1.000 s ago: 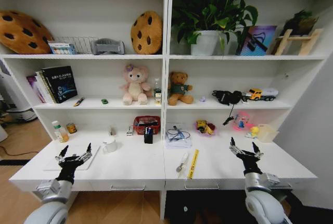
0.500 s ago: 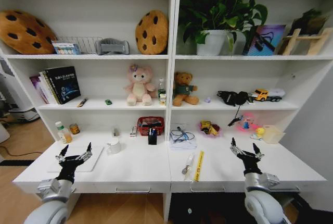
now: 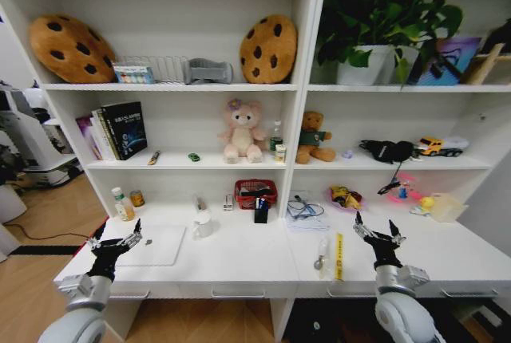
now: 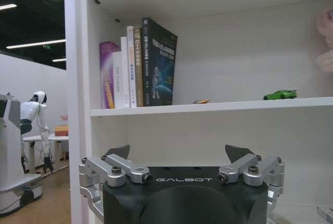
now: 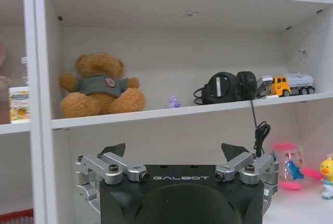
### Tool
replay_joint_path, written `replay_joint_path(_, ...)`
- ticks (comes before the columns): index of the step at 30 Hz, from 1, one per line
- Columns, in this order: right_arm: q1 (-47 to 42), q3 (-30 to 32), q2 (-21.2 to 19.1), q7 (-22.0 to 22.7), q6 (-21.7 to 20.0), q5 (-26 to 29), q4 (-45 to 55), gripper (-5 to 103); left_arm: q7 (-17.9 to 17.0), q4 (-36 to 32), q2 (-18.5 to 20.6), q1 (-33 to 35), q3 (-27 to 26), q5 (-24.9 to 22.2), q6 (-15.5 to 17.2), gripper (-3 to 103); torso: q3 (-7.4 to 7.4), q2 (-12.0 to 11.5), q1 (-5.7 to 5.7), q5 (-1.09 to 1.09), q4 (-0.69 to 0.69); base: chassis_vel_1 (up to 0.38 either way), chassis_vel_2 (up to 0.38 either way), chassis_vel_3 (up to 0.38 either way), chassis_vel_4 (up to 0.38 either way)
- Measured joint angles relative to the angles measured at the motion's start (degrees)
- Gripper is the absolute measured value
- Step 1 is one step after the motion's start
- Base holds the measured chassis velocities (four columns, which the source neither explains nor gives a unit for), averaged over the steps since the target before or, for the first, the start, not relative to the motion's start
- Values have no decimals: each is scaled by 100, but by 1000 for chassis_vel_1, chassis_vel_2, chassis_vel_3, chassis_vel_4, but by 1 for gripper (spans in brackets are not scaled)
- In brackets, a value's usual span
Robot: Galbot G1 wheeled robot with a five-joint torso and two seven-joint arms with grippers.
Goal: Organize the objects on the table.
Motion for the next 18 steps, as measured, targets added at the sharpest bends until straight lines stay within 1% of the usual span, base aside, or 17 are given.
replay_joint_path(2,0,0,1,16,0,-3,-1,100,0,2,3,-4,0,-1,1,100,0,-1,1,1,0,275,309,-268,-304)
replay_joint_path(3,4,0,2,38,0,-21,-14,100,0,5,3,-5,1,-3,3,100,0,-1,0,-6,3,224,289,-251,-302)
replay_joint_path(5,4,2,4,55,1,-29,-30,100,0,8,3,-6,1,-3,4,100,-1,1,-2,-2,1,224,293,-239,-302)
replay_joint_path(6,5,1,5,71,2,-29,-32,100,-1,12,1,-7,1,-3,4,100,0,0,0,-1,3,248,242,-215,-266)
replay_joint_path(8,6,2,3,77,2,-28,-32,100,-1,14,-1,-7,2,-3,4,100,0,-1,1,-3,1,187,242,-215,-224)
replay_joint_path(12,21,-3,-16,96,3,-25,-28,100,1,15,-7,-7,3,-3,4,100,0,0,-1,0,0,155,226,-135,-208)
replay_joint_path(14,22,-5,-16,99,3,-25,-22,100,0,15,-6,-6,3,-4,4,100,0,0,-1,-4,2,111,148,-76,-170)
replay_joint_path(17,14,-10,-4,107,3,-25,-2,100,2,10,-6,-2,1,-4,5,100,0,0,0,1,0,114,168,-119,-178)
replay_joint_path(18,8,-13,5,108,3,-26,14,100,3,10,-7,0,1,-4,4,100,0,0,0,-3,0,131,187,-152,-203)
